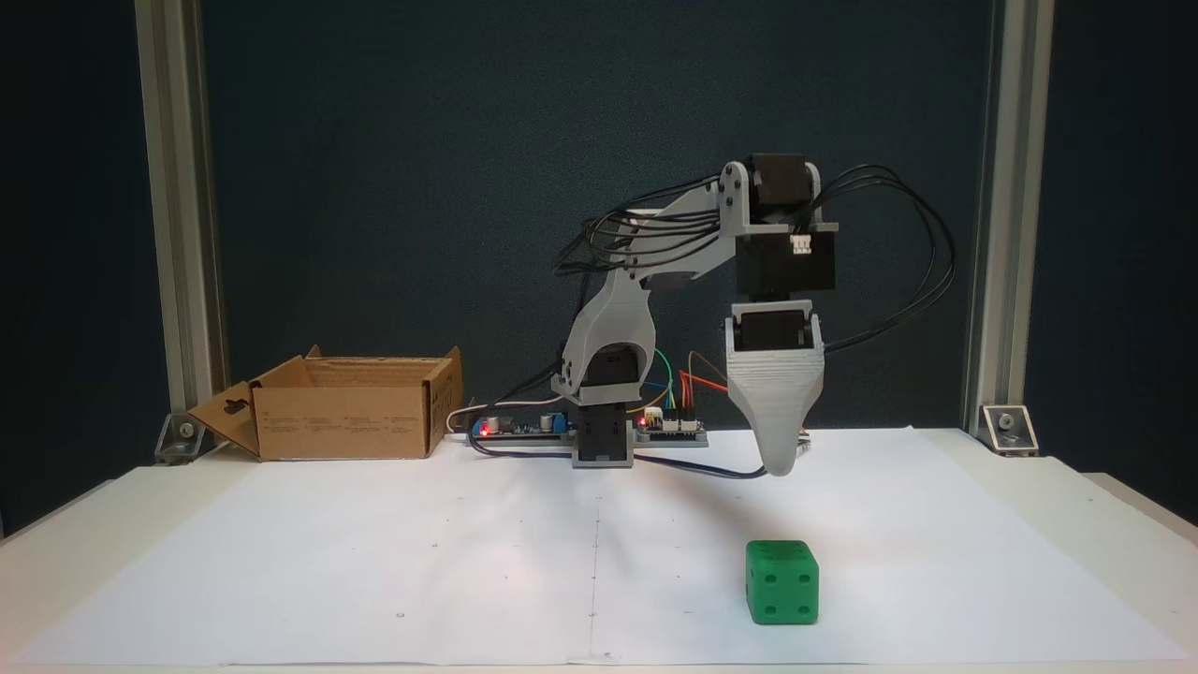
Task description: Grasp a green dice and put it in the bin.
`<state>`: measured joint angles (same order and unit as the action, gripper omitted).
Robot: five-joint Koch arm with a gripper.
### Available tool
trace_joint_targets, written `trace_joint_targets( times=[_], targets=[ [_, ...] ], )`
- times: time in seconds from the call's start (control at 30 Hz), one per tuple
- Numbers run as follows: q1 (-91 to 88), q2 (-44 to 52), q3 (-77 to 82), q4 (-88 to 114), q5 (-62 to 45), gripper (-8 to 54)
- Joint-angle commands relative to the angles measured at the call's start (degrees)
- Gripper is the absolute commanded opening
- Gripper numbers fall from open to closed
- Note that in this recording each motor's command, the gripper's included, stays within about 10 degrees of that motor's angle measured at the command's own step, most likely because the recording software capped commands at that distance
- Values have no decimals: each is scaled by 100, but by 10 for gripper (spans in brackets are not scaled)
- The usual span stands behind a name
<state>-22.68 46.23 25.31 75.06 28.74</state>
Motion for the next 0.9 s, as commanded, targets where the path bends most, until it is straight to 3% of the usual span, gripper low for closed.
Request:
trace_joint_targets(
  times=[0.0,0.87],
  targets=[
    [26,0,-378,79,422,435],
    [88,-492,-527,-176,431,435]
  ],
)
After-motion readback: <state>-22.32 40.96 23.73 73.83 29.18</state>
